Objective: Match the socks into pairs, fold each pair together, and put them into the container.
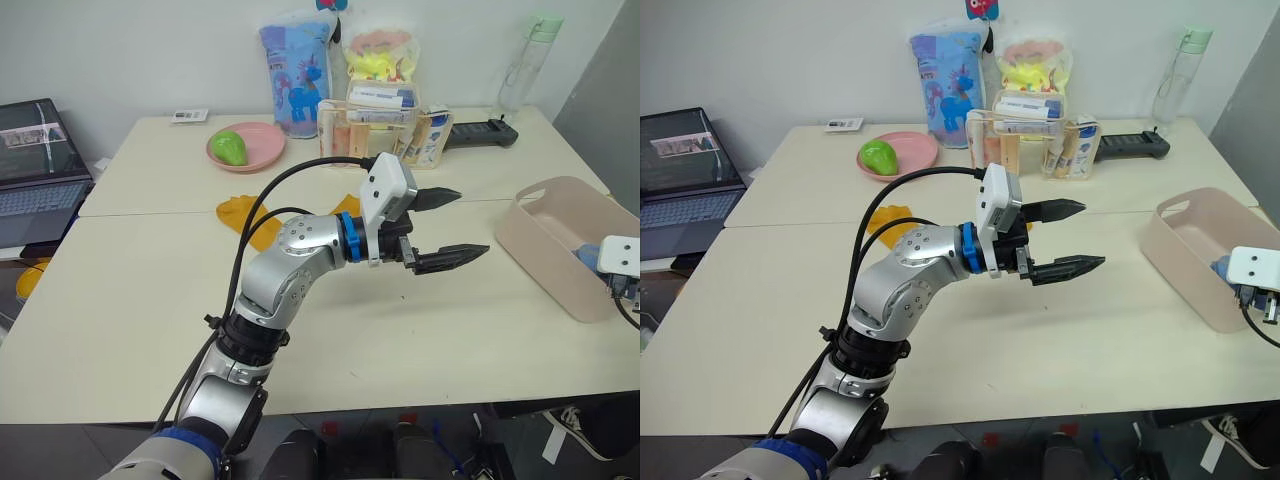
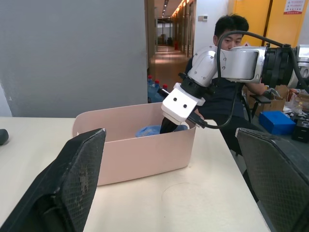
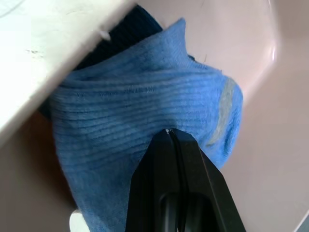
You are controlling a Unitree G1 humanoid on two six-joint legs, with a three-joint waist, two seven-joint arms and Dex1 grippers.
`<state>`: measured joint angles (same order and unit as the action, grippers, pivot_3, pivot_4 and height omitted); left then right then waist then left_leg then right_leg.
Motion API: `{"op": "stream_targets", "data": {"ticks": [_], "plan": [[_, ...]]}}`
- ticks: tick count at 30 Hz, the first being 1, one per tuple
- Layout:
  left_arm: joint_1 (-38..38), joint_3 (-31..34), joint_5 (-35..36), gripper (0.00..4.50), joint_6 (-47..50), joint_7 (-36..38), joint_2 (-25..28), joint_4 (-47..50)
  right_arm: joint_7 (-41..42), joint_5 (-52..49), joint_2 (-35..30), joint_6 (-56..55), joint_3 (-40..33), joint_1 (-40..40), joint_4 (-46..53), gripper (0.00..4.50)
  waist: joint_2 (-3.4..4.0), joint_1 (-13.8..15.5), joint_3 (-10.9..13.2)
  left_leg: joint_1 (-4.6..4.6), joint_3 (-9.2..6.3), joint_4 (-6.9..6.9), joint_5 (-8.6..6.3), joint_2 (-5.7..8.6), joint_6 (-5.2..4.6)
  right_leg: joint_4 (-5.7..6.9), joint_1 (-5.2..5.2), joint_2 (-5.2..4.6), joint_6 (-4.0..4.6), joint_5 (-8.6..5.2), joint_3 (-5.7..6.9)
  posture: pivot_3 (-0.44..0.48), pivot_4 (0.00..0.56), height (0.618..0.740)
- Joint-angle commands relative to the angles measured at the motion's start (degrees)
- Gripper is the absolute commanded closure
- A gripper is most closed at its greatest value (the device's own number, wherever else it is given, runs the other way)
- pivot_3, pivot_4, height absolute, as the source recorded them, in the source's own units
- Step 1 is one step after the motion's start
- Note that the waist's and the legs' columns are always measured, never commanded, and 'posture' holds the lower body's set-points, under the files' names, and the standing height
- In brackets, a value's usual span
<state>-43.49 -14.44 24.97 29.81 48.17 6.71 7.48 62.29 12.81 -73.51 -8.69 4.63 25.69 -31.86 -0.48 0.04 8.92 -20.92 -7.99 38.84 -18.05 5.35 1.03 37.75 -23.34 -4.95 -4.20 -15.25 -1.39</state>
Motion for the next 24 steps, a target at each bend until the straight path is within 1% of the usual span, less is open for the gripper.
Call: {"op": "stream_targets", "data": {"ticks": [1,5,8,11,13,14,15,17,18,19,20,22,24], "plan": [[-0.89,0.28,0.42,0.0,-0.7,0.16,0.11,1.75,-0.46,-0.78,-1.39,1.28,-2.28,-0.43,0.92,4.48,0.0,0.0,0.0,0.0,0.0,0.0,0.0,0.0,0.0,0.0,0.0,0.0,0.0,0.0,0.0,0.0,0.15,0.74],[-0.68,0.2,0.13,0.0,-1.21,0.21,0.27,1.52,-1.37,-2.14,-2.82,2.74,-4.85,-1.1,2.73,4.48,0.01,0.01,0.0,0.0,0.02,0.0,0.0,0.0,0.0,0.0,0.0,0.0,0.0,0.0,-0.01,0.0,0.15,0.74],[-0.3,0.51,-0.24,0.0,-1.87,0.29,1.04,1.36,-5.45,-2.52,-3.66,3.79,-8.94,-1.62,4.74,4.48,0.03,0.01,-0.02,0.01,0.04,0.0,0.0,0.0,0.0,0.01,-0.01,0.0,0.0,0.0,-0.04,0.0,0.15,0.74],[0.69,1.38,-0.75,0.0,-2.41,-0.02,2.69,1.72,-10.24,-3.05,-2.98,4.3,-13.42,-2.54,9.27,4.48,0.03,0.02,-0.02,0.01,0.06,-0.01,0.0,-0.02,0.0,0.02,-0.03,0.0,0.0,0.0,-0.07,0.0,0.15,0.74],[1.83,2.84,-1.64,0.0,-3.5,-1.8,3.83,1.39,-15.64,-4.57,0.99,4.79,-16.34,-1.16,14.15,4.48,0.0,-0.14,-0.01,0.02,0.08,-0.02,0.0,-0.04,0.0,0.04,-0.05,0.0,0.0,0.0,-0.12,0.0,0.15,0.74],[3.27,4.04,-2.24,0.0,-4.04,-2.81,4.98,1.4,-18.84,-7.72,6.25,8.55,-17.66,0.47,19.45,4.48,-0.11,-0.35,-0.03,0.05,0.12,-0.02,0.0,-0.1,0.0,0.04,-0.06,0.01,0.0,0.0,-0.2,0.0,0.15,0.74],[5.03,5.28,-2.84,0.0,-4.47,-3.96,6.14,1.59,-21.41,-11.18,11.78,12.86,-18.17,1.38,25.32,4.32,-0.14,-0.46,-0.02,0.13,0.22,-0.08,0.0,-0.13,0.0,0.06,-0.07,0.03,0.0,0.0,-0.34,0.0,0.15,0.74],[7.74,6.82,-3.69,0.0,-5.15,-5.51,7.75,2.02,-24.48,-15.46,19.9,20.42,-18.51,1.41,34.4,3.92,-0.2,-0.95,-0.01,0.17,0.29,-0.07,-0.01,-0.24,0.01,0.1,-0.08,0.13,0.01,0.0,-0.54,0.0,0.15,0.74],[9.99,7.55,-4.4,0.0,-5.98,-6.2,8.86,2.46,-26.23,-17.64,24.62,24.14,-17.78,-0.45,40.06,3.66,-0.2,-0.95,-0.01,0.18,0.26,-0.08,-0.01,-0.29,0.02,0.13,-0.09,0.17,0.01,0.0,-0.67,0.0,0.15,0.74],[12.14,8.18,-5.47,0.0,-7.01,-7.21,9.81,2.71,-28.2,-18.96,28.88,27.55,-17.16,-2.25,44.89,3.3,-0.19,-0.81,-0.01,0.11,0.26,-0.08,-0.01,-0.3,0.02,0.17,-0.19,0.17,0.01,0.0,-0.69,0.0,0.15,0.74],[13.9,8.84,-6.35,0.0,-7.97,-8.22,10.49,2.77,-29.92,-19.82,32.29,30.62,-16.68,-3.77,48.79,2.94,-0.18,-0.47,-0.01,0.03,0.23,-0.07,-0.01,-0.29,0.02,0.17,-0.28,0.16,0.01,0.0,-0.7,0.0,0.15,0.74],[16.55,10.04,-7.18,0.0,-9.07,-10.1,11.1,3.0,-32.23,-20.03,36.4,34.15,-15.65,-6.01,53.61,2.18,-0.18,0.53,-0.01,-0.22,0.18,-0.02,-0.01,-0.12,0.02,0.23,-0.57,0.08,0.01,0.0,-0.7,0.0,0.15,0.74],[19.63,11.43,-8.13,0.0,-9.9,-12.3,11.49,3.45,-34.47,-20.56,40.45,36.27,-14.31,-8.34,57.12,1.54,-0.18,1.28,-0.01,-0.72,0.09,0.19,0.0,0.1,0.0,0.24,-0.94,-0.02,-0.15,0.12,-0.66,0.0,0.15,0.74]]}}
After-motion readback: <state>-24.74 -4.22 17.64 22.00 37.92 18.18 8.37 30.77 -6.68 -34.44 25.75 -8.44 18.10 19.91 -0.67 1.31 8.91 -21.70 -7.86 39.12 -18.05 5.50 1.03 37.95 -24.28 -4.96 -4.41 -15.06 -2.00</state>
